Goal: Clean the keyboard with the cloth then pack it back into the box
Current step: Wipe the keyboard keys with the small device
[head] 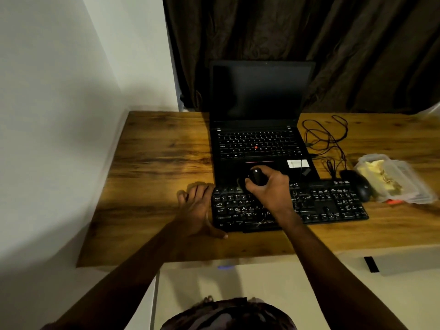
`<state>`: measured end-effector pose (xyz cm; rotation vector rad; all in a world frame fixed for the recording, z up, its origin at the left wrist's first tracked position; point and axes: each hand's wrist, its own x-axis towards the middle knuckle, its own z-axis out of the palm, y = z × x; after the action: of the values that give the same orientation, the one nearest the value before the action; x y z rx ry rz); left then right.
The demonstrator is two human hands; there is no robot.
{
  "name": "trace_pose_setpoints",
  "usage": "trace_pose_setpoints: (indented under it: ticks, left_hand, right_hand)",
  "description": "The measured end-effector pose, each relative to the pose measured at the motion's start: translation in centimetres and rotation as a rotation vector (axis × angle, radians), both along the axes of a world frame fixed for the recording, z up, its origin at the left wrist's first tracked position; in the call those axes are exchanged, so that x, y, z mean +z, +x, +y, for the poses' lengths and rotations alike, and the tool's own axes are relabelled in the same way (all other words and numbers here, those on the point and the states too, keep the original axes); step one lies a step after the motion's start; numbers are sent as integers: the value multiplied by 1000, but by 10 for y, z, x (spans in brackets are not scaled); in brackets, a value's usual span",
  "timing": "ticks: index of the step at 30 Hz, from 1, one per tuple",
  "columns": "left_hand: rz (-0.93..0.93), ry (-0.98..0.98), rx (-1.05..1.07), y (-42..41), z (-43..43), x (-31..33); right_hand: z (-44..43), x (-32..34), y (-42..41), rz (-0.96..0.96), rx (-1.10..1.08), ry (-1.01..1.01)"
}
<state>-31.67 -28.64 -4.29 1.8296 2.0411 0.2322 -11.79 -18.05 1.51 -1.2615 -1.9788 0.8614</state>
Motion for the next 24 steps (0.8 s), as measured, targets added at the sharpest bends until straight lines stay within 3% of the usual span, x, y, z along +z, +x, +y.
trace_pose_setpoints:
  ticks: [5, 14, 24]
  left_hand:
    - [-8, -2, 14, -1, 1, -4]
    - [-6, -30, 12, -1, 1, -4]
    - [55, -59, -40, -1, 3, 2]
  right_hand:
    - [4, 0, -1, -78, 6, 48]
    - [1, -1, -8, 48, 3, -84]
    - [10, 3, -3, -32, -4, 2]
